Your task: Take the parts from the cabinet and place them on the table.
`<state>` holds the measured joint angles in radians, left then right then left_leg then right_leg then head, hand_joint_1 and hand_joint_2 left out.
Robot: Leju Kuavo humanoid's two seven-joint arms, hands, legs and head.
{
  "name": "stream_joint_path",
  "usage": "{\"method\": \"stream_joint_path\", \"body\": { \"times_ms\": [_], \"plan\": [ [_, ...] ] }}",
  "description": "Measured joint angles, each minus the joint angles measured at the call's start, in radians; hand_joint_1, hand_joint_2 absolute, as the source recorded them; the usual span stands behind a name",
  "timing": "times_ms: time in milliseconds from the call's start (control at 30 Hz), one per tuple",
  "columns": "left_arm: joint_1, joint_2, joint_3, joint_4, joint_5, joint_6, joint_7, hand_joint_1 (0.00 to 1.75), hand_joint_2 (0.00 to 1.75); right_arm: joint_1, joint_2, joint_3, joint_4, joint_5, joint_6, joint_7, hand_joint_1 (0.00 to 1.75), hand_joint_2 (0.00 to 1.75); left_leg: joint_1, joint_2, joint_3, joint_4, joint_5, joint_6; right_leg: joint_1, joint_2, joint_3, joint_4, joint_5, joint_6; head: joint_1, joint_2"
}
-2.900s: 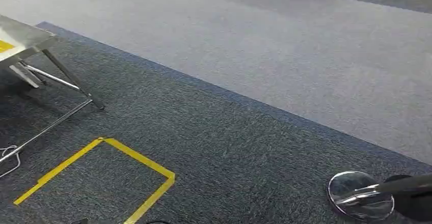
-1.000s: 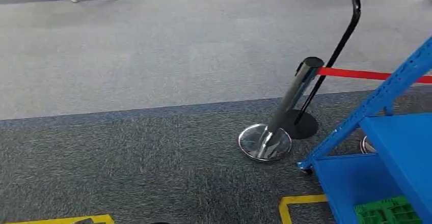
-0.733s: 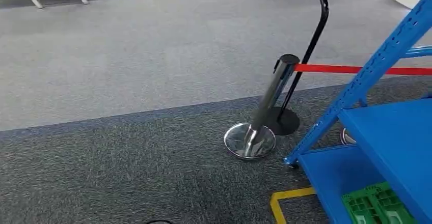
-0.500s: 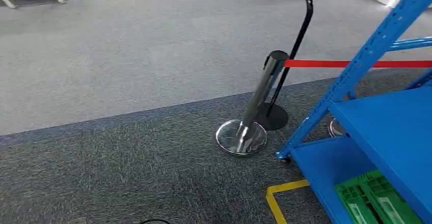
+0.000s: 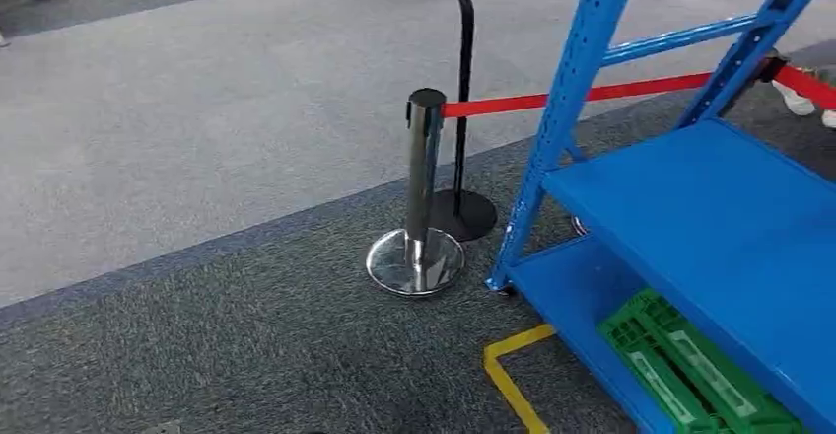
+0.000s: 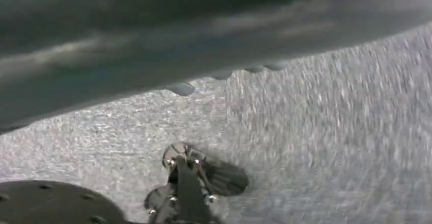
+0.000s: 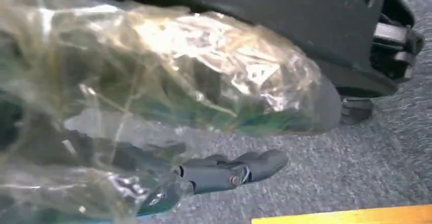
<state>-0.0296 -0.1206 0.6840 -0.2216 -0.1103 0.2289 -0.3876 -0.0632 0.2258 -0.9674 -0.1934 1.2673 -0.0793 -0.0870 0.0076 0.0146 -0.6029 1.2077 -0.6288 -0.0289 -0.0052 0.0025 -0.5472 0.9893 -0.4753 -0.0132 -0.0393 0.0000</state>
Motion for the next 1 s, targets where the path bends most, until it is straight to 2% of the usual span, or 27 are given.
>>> {"method": "stream_joint_path", "body": {
  "times_ms": [33, 67, 100, 133, 167, 200, 233, 267, 333, 367, 400, 433, 467, 500, 533, 567, 600, 633, 667, 700, 733, 767, 867, 900, 933, 967, 1000],
  "plan": [
    [0.003, -0.002, 0.0, 0.0, -0.001, 0.0, 0.0, 0.0, 0.0, 0.001, 0.0, 0.0, 0.0, 0.0, 0.001, 0.0, 0.0, 0.0, 0.0, -0.003, -0.033, 0.068, -0.021, 0.0, 0.001, 0.014, 0.0, 0.001, 0.0, 0.0, 0.0, 0.0],
    [0.005, -0.002, 0.0, 0.0, -0.002, 0.0, 0.0, 0.0, 0.0, 0.003, 0.0, 0.0, 0.0, 0.0, 0.002, 0.0, 0.0, 0.0, 0.0, -0.005, -0.049, 0.093, -0.016, 0.002, 0.002, 0.029, 0.001, 0.001, 0.0, -0.001, 0.0, 0.0],
    [0.005, -0.002, 0.0, 0.0, -0.002, 0.0, 0.0, 0.0, 0.0, 0.005, 0.0, 0.0, 0.0, 0.0, 0.002, 0.0, 0.0, 0.0, 0.0, -0.006, -0.042, 0.07, 0.018, 0.004, 0.003, 0.043, 0.003, 0.001, 0.0, 0.0, 0.0, 0.0],
    [0.005, -0.002, 0.0, 0.0, -0.002, 0.0, 0.0, 0.0, 0.0, 0.005, 0.0, 0.0, 0.0, 0.0, 0.002, 0.0, 0.0, 0.0, 0.0, -0.008, -0.02, 0.013, 0.063, 0.007, 0.003, 0.056, 0.004, 0.002, 0.0, 0.0, 0.0, 0.0],
    [0.004, -0.002, 0.0, 0.0, -0.002, 0.0, 0.0, 0.0, 0.0, 0.005, 0.0, 0.0, 0.0, 0.0, 0.001, 0.0, 0.0, 0.0, 0.001, -0.02, 0.013, -0.069, 0.116, 0.01, 0.002, 0.071, 0.006, 0.003, 0.0, 0.0, 0.0, 0.0],
    [0.004, -0.002, 0.0, 0.0, -0.002, 0.0, 0.0, 0.0, 0.0, 0.004, 0.0, 0.0, 0.0, 0.0, 0.001, 0.0, 0.0, 0.0, 0.003, -0.05, 0.041, -0.14, 0.155, 0.012, 0.002, 0.082, 0.006, 0.004, -0.001, 0.003, 0.0, 0.0],
    [0.005, -0.002, 0.0, 0.0, -0.002, 0.0, 0.0, 0.0, 0.0, 0.002, 0.0, 0.0, 0.0, 0.0, 0.001, 0.0, 0.0, 0.0, 0.005, -0.097, 0.054, -0.177, 0.157, 0.018, 0.008, 0.092, 0.001, 0.01, -0.002, 0.009, 0.0, 0.0],
    [0.004, -0.002, 0.0, 0.0, -0.003, 0.0, -0.001, 0.0, 0.0, 0.0, 0.0, 0.0, 0.0, 0.0, 0.002, 0.0, 0.0, 0.0, 0.009, -0.09, 0.067, -0.208, 0.141, 0.02, 0.006, 0.106, -0.009, 0.015, -0.001, 0.016, 0.002, 0.0],
    [0.002, -0.004, 0.0, 0.0, -0.003, -0.002, -0.002, 0.0, 0.0, 0.003, 0.0, 0.0, 0.0, 0.0, 0.002, 0.0, 0.0, 0.0, 0.003, -0.078, 0.06, -0.202, 0.14, 0.024, -0.001, 0.122, -0.019, 0.011, 0.005, 0.029, 0.0, 0.0],
    [0.001, -0.006, 0.0, 0.0, -0.003, -0.007, -0.002, 0.0, 0.0, 0.006, 0.0, 0.0, 0.0, -0.001, 0.002, 0.0, 0.0, 0.0, 0.006, -0.067, 0.063, -0.21, 0.145, 0.032, 0.0, 0.132, -0.032, 0.01, 0.006, 0.037, 0.0, 0.0],
    [0.0, -0.011, 0.0, 0.0, -0.005, -0.01, -0.002, 0.0, 0.0, 0.008, -0.002, 0.0, 0.0, -0.001, 0.001, 0.0, 0.0, 0.0, 0.01, -0.049, 0.065, -0.217, 0.15, 0.039, 0.001, 0.103, -0.033, 0.025, -0.006, 0.038, 0.002, 0.0],
    [0.001, -0.009, 0.0, 0.0, -0.005, -0.012, -0.003, 0.0, 0.0, 0.007, -0.002, 0.0, 0.0, -0.001, 0.002, 0.0, 0.0, 0.0, 0.009, -0.041, 0.064, -0.218, 0.149, 0.045, 0.005, 0.055, -0.054, 0.062, -0.036, 0.041, 0.01, 0.0],
    [0.003, -0.008, 0.0, 0.0, -0.005, -0.014, -0.005, 0.0, 0.0, 0.005, -0.002, 0.0, 0.0, -0.001, 0.002, 0.0, 0.0, 0.0, 0.007, -0.027, 0.064, -0.218, 0.149, 0.046, 0.003, 0.028, -0.087, 0.132, -0.077, 0.044, 0.013, 0.0],
    [0.005, -0.008, 0.0, 0.0, -0.005, -0.014, -0.005, 0.0, 0.0, 0.002, -0.002, 0.0, 0.0, -0.001, 0.001, 0.0, 0.0, 0.0, 0.005, -0.01, 0.064, -0.218, 0.148, 0.048, 0.002, 0.015, -0.129, 0.22, -0.118, 0.047, 0.012, 0.0],
    [0.007, -0.008, 0.0, 0.0, -0.005, -0.014, -0.005, 0.0, 0.0, 0.001, -0.002, 0.0, 0.0, -0.001, 0.002, 0.0, 0.0, 0.0, 0.003, 0.007, 0.064, -0.217, 0.147, 0.049, 0.002, 0.009, -0.165, 0.296, -0.147, 0.05, 0.011, 0.0],
    [0.007, -0.008, 0.0, 0.0, -0.005, -0.014, -0.005, 0.0, 0.0, 0.003, -0.002, 0.0, 0.0, -0.001, 0.002, 0.0, 0.0, 0.0, 0.002, 0.021, 0.064, -0.217, 0.146, 0.049, 0.001, 0.007, -0.183, 0.333, -0.15, 0.052, 0.012, 0.0],
    [0.006, -0.01, 0.0, 0.0, -0.005, -0.014, -0.005, 0.0, 0.0, 0.005, -0.002, 0.0, 0.0, -0.001, 0.002, 0.0, 0.0, 0.0, 0.002, 0.034, 0.065, -0.217, 0.145, 0.049, 0.001, 0.005, -0.172, 0.315, -0.129, 0.053, 0.012, 0.0],
    [0.005, -0.01, 0.0, 0.0, -0.005, -0.014, -0.005, 0.0, 0.0, 0.008, -0.003, 0.0, 0.0, -0.001, 0.002, 0.0, 0.0, 0.0, 0.002, 0.044, 0.066, -0.217, 0.144, 0.048, 0.001, 0.001, -0.141, 0.259, -0.093, 0.053, 0.013, 0.0],
    [0.003, -0.011, 0.0, 0.0, -0.005, -0.014, -0.006, 0.0, 0.0, 0.009, -0.004, 0.0, 0.0, -0.001, 0.001, 0.0, 0.0, 0.0, 0.002, 0.056, 0.07, -0.217, 0.143, 0.046, 0.002, -0.01, -0.088, 0.164, -0.049, 0.051, 0.012, 0.0],
    [0.003, -0.011, 0.0, 0.0, -0.005, -0.014, -0.006, 0.0, 0.0, 0.008, -0.005, 0.0, 0.0, -0.001, 0.001, 0.0, 0.0, 0.0, 0.001, 0.066, 0.074, -0.217, 0.14, 0.041, 0.003, -0.044, -0.028, 0.06, -0.012, 0.049, 0.013, 0.0],
    [0.003, -0.011, 0.0, 0.0, -0.005, -0.014, -0.007, 0.0, 0.0, 0.004, -0.005, 0.0, 0.0, -0.001, 0.001, 0.0, 0.0, 0.0, -0.005, 0.073, 0.076, -0.216, 0.136, 0.035, 0.008, -0.081, -0.008, 0.013, -0.025, 0.046, 0.013, 0.0],
    [0.004, -0.011, 0.0, 0.0, -0.006, -0.014, -0.008, 0.0, 0.0, 0.001, -0.005, 0.0, 0.0, -0.001, 0.001, 0.0, 0.0, 0.0, -0.009, 0.082, 0.075, -0.213, 0.132, 0.029, 0.007, -0.063, 0.003, 0.013, -0.017, 0.031, 0.01, 0.0],
    [-0.004, -0.011, 0.0, 0.0, -0.008, -0.013, -0.008, 0.0, 0.0, 0.008, -0.005, 0.0, 0.0, -0.001, 0.001, 0.0, 0.0, 0.0, -0.008, 0.105, 0.084, -0.214, 0.133, 0.018, 0.01, -0.037, -0.017, 0.015, -0.016, 0.018, 0.012, 0.0],
    [-0.006, -0.011, 0.0, 0.0, -0.009, -0.013, -0.009, 0.0, 0.0, 0.011, -0.005, 0.0, 0.0, -0.001, 0.001, 0.002, 0.0, 0.0, -0.003, 0.092, 0.085, -0.207, 0.121, 0.007, 0.002, -0.029, 0.0, 0.009, -0.01, 0.009, 0.012, 0.0],
    [-0.005, -0.011, 0.001, 0.0, -0.009, -0.012, -0.009, 0.0, 0.0, 0.011, -0.005, 0.0, 0.0, -0.001, 0.0, 0.002, 0.0, 0.0, -0.001, 0.046, 0.074, -0.177, 0.094, 0.002, 0.001, -0.021, -0.001, 0.009, -0.007, 0.002, 0.006, 0.0],
    [-0.003, -0.011, 0.002, 0.0, -0.01, -0.011, -0.01, 0.0, 0.0, 0.008, -0.005, 0.0, 0.0, -0.001, 0.0, 0.002, 0.0, 0.0, 0.001, 0.018, 0.045, -0.108, 0.052, 0.0, 0.001, -0.009, -0.002, 0.009, -0.006, 0.0, 0.002, 0.0],
    [0.0, -0.011, 0.003, 0.0, -0.01, -0.011, -0.01, 0.0, 0.0, 0.005, -0.005, 0.0, 0.0, -0.001, 0.0, 0.001, 0.0, 0.0, 0.002, 0.006, 0.008, -0.026, 0.011, -0.001, 0.002, 0.003, -0.004, 0.009, -0.005, -0.002, 0.002, 0.0]
  ]
}}
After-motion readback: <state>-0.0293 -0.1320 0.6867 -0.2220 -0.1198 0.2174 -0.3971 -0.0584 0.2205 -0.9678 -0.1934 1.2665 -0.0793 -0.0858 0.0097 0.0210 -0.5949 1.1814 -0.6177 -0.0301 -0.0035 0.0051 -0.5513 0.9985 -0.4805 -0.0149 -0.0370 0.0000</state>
